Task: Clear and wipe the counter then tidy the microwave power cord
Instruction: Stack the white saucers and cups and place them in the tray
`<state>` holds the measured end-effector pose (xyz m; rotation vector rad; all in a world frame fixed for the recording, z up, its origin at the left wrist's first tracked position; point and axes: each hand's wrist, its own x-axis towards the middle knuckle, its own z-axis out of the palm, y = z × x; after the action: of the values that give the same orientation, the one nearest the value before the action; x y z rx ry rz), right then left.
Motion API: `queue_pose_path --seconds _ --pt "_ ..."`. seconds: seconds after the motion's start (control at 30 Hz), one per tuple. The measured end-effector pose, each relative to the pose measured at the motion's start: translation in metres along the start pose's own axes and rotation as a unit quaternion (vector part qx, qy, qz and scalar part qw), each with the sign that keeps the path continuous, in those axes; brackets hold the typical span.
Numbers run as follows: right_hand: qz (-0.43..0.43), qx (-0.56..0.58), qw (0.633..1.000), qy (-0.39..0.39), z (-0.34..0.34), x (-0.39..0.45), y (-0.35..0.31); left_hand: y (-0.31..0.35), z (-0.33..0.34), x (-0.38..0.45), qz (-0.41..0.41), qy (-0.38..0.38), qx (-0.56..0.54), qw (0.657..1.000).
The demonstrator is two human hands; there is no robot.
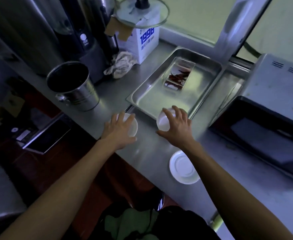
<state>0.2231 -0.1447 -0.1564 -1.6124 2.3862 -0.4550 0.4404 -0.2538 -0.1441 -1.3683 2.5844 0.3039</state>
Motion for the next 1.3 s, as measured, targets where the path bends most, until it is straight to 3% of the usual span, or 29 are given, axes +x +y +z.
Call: queue_pose_path --seconds 0.3,0.6,0.9,1.3 --pt "0.11 -0.017 0.994 0.02 -0.004 0.026 0.046 0.051 -0.021 0.106 0.133 -0.018 0.0 0.991" --pt "0.23 -0.017 0.973 0.027 0.0 0.075 0.039 0.07 -0.032 0.224 0.249 -0.061 0.041 0.966" --pt "0.316 -0.015 0.948 0.034 0.014 0.107 0.025 0.08 -0.023 0.295 0.319 -0.106 0.05 0.94" --pt "0.354 -0.005 0.935 0.015 0.02 0.13 0.035 0.084 -0.025 0.354 0.355 -0.089 0.066 0.928"
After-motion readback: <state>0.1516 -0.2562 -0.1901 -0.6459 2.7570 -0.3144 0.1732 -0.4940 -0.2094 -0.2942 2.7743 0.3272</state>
